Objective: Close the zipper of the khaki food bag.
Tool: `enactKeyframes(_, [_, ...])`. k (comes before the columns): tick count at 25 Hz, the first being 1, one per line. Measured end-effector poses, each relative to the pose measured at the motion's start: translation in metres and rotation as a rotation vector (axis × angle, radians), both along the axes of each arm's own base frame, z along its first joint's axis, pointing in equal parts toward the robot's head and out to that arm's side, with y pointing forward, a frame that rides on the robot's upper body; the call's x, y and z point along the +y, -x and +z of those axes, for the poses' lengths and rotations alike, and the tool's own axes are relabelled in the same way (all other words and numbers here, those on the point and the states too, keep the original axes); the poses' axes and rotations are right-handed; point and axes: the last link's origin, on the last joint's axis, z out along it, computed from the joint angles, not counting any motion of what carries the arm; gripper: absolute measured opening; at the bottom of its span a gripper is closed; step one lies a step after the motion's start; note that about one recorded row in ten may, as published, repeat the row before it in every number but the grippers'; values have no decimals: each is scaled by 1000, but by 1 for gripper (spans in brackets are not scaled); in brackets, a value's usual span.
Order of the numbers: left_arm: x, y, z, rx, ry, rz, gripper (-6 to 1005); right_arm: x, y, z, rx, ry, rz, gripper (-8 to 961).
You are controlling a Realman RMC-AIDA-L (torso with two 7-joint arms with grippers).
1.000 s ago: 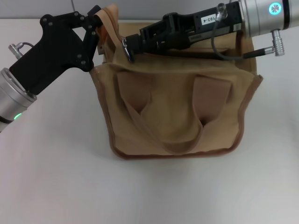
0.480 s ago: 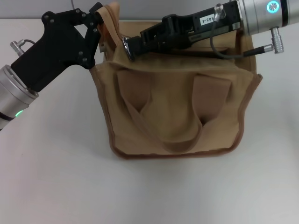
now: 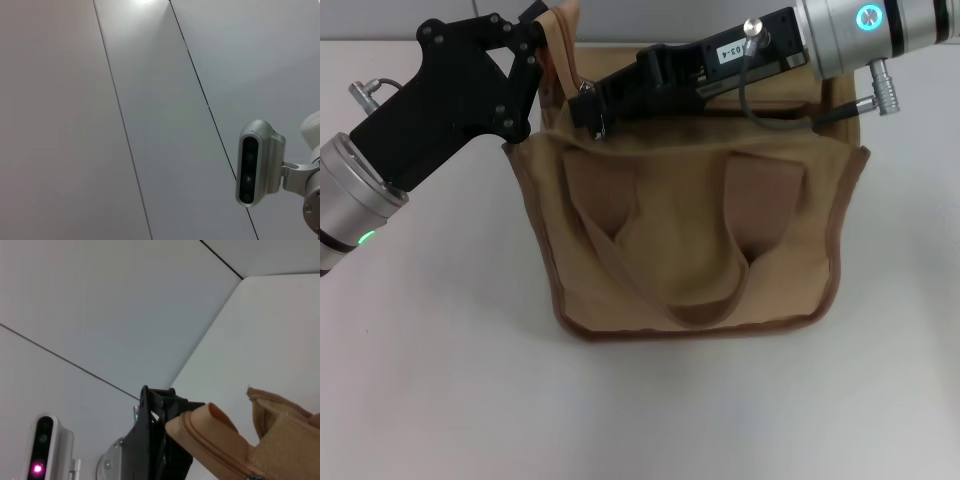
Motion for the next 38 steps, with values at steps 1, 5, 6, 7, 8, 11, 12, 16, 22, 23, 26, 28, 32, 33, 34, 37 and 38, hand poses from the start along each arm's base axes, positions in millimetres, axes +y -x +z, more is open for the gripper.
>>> enactKeyframes(1, [0,0,0,1,0,-1,9,0,0,-1,-6,-1,0,259])
enactKeyframes(5, [1,-1,0,1,0,-3,9,0,0,-1,-7,-1,0,253])
enactKeyframes(6, [1,-1,0,2,0,-5,9,0,0,-1,-6,-1,0,247])
enactKeyframes(7, [1,-1,0,2,0,-5,9,0,1,-1,-5,-2,-1,240])
enactKeyframes(8, [1,-1,0,2,0,-5,9,0,1,-1,-5,-2,-1,234])
enactKeyframes(11, [1,-1,1,2,0,-5,9,1,0,-1,-1,-3,-6,216])
enactKeyframes(12, [1,-1,1,2,0,-5,9,1,-1,-1,-1,-4,-7,209])
enactKeyframes(16, [2,-1,1,-1,6,-4,8,1,-2,-1,-8,-8,1,185])
enactKeyframes(22, [1,-1,2,0,6,-4,8,1,-1,-2,-9,-23,16,96])
enactKeyframes(23, [1,-1,2,0,6,-4,8,1,-2,-2,-9,-23,16,73])
enactKeyframes(26, [1,0,2,0,5,-3,9,1,-3,-2,-10,-25,16,3])
enactKeyframes(28, [1,0,2,-1,3,-1,9,1,-3,-2,-9,-27,16,1])
enactKeyframes(32, [2,1,4,-5,-5,5,9,0,-8,3,-3,-45,15,0])
enactKeyframes(33, [2,1,4,-6,-7,7,9,0,-9,5,0,-51,18,0])
enactKeyframes(34, [2,2,5,-8,-10,10,9,-1,-12,9,6,-63,21,1])
enactKeyframes(37, [2,2,5,-9,-12,14,9,-3,-14,13,11,-71,27,3])
enactKeyframes(38, [2,3,5,-8,-12,16,8,-5,-15,14,16,-72,31,4])
